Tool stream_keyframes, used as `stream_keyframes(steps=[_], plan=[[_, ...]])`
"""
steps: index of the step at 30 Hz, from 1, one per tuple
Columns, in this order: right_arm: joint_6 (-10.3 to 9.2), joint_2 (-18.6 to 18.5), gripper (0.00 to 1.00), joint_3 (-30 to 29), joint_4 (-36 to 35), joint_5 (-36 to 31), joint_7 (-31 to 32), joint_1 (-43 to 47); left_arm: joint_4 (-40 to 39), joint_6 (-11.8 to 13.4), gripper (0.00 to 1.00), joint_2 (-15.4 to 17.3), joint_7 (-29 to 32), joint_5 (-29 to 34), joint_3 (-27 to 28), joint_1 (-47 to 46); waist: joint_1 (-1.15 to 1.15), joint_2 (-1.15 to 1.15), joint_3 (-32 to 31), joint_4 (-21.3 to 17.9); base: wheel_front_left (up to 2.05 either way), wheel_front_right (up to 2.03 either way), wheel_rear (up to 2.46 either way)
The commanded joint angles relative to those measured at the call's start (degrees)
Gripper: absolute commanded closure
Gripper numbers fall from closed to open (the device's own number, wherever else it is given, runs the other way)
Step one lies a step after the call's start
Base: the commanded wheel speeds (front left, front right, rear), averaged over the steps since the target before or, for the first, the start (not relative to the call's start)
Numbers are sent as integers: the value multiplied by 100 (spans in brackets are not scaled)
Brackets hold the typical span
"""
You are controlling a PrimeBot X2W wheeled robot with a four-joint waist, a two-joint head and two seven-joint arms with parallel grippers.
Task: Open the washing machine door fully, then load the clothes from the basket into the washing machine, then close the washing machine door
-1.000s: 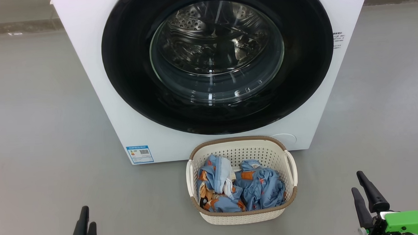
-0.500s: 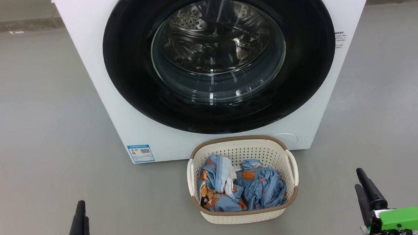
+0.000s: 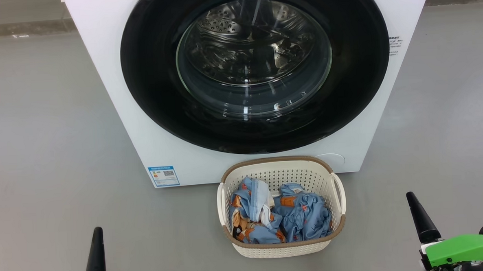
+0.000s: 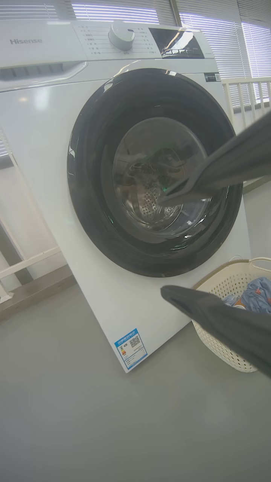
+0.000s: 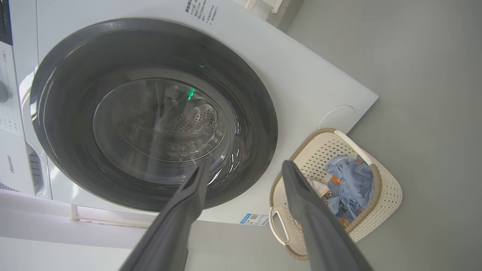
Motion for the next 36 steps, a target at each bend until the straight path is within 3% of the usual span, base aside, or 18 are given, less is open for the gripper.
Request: stream_keyframes(steps=[1,36], plan=[[21,-65,0,66,-171,-180,-77,-297,-209,-1,0,103,-72,197,59,-142,0,0,1,1,0,0,0],[31,-419,0,647,-88,-1946,-670,-483,-369,-3,0,195,-660,2786,-44,-147,0,0,4,40,0,0,0]])
